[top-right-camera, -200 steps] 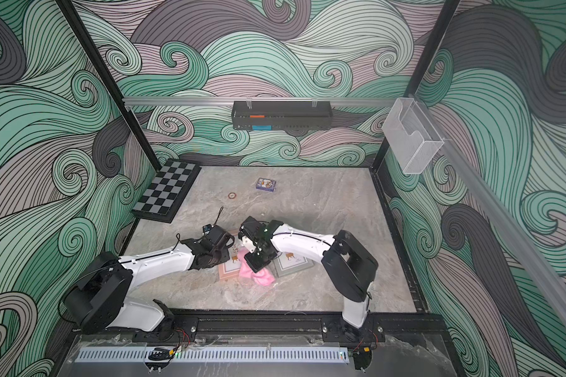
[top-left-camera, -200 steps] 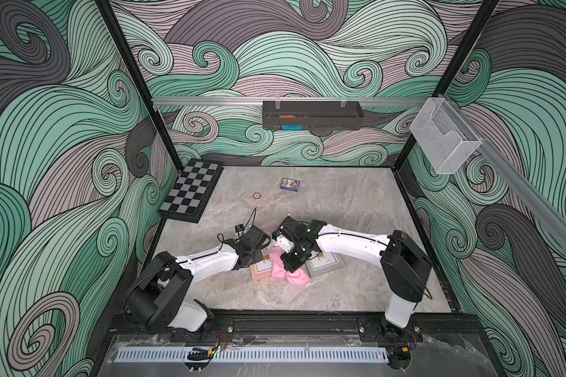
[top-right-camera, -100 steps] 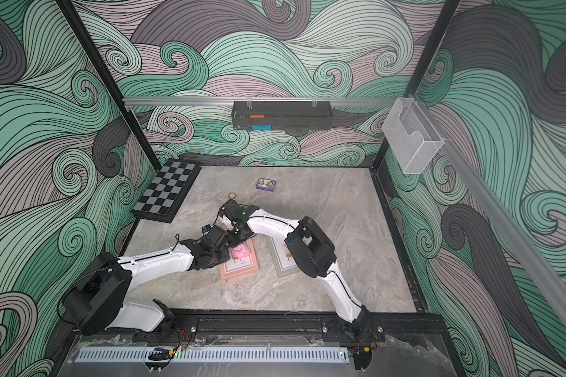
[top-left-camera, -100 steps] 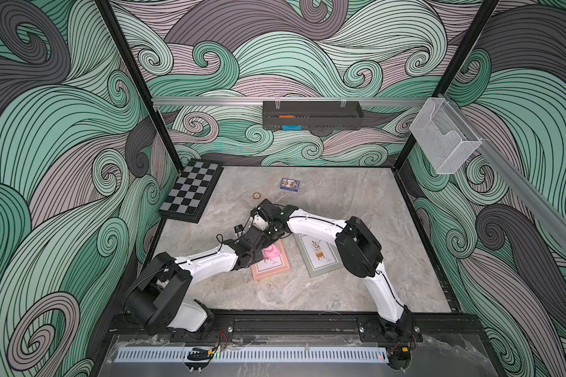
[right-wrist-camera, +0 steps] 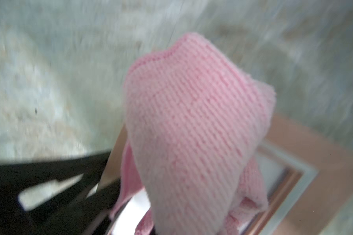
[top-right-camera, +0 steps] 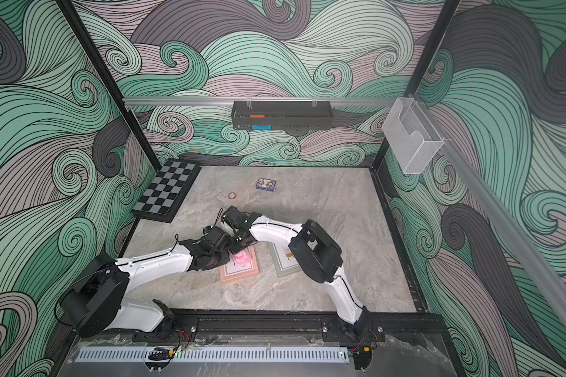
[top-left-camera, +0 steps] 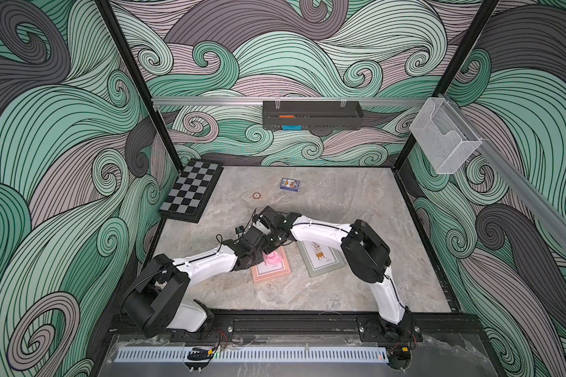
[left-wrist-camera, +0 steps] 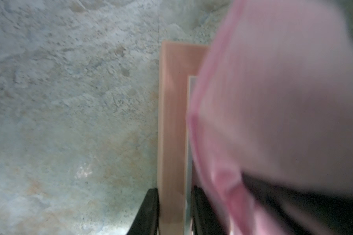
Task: Wipe the picture frame with a cloth
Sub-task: Wipe the dirt from the picture frame.
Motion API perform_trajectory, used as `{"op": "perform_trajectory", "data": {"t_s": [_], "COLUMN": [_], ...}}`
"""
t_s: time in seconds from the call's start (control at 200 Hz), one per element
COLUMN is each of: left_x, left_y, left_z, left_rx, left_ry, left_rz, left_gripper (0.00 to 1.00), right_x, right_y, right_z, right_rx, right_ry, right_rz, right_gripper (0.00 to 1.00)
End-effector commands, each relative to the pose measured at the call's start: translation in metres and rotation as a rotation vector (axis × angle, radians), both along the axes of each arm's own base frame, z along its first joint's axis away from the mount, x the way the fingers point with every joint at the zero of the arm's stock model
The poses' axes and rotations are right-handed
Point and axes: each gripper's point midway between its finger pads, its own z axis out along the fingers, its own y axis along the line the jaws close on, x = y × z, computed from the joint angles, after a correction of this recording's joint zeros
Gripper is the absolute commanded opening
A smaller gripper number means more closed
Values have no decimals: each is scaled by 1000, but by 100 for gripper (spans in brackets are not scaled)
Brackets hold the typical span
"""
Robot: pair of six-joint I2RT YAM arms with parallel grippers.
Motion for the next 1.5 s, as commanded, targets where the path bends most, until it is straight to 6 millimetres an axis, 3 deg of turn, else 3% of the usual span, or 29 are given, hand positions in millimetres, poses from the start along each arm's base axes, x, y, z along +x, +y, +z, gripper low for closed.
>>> {"op": "perform_trajectory", "data": {"t_s": [0.0, 0.075, 0.18, 0.295, 0.38, 0.47, 0.635, 0.71, 0.781, 0.976, 1.191, 1.286, 1.386, 1.496], "left_x": [-4, -6, -4, 0, 2, 4, 1, 1, 3, 13, 23, 31, 35, 35], "left_y": [-2, -1, 0, 0, -2, -2, 0, 1, 2, 2, 5, 7, 6, 2], "left_z": [4, 3, 5, 8, 9, 7, 4, 3, 4, 11, 7, 11, 13, 14], "left_rx": [-25, -24, -13, 1, 4, 12, 12, 11, 16, 36, 75, 78, 66, 33], "left_ry": [5, 7, -3, -9, -12, -11, 1, -4, -9, -38, -42, -60, -64, -59], "left_rz": [-5, -4, -6, -14, -19, -20, -3, 7, 12, 20, 42, 60, 69, 82], "left_gripper": [4, 4, 5, 5, 5, 5, 5, 5, 5, 5, 5, 5, 5, 5], "right_x": [45, 40, 7, -36, -49, -34, 24, 27, 7, -87, -114, -133, -155, -176], "right_y": [-2, 0, -12, -32, -45, -50, -34, -26, -20, -30, -90, -102, -95, -65], "right_z": [-1, -4, -12, -4, 6, 10, 5, 1, -1, 5, 20, 15, 9, 6], "right_rx": [22, 16, -9, -26, -33, -45, 15, 47, 76, 84, 1, -16, 0, 54], "right_ry": [4, 34, 73, 67, 54, 13, 18, 56, 105, 164, 144, 195, 251, 305], "right_rz": [-39, -23, -10, 4, -11, -35, -95, -97, -78, -13, -120, -108, -67, 8], "right_gripper": [0, 0, 0, 0, 0, 0, 0, 0, 0, 0, 0, 0, 0, 0]}}
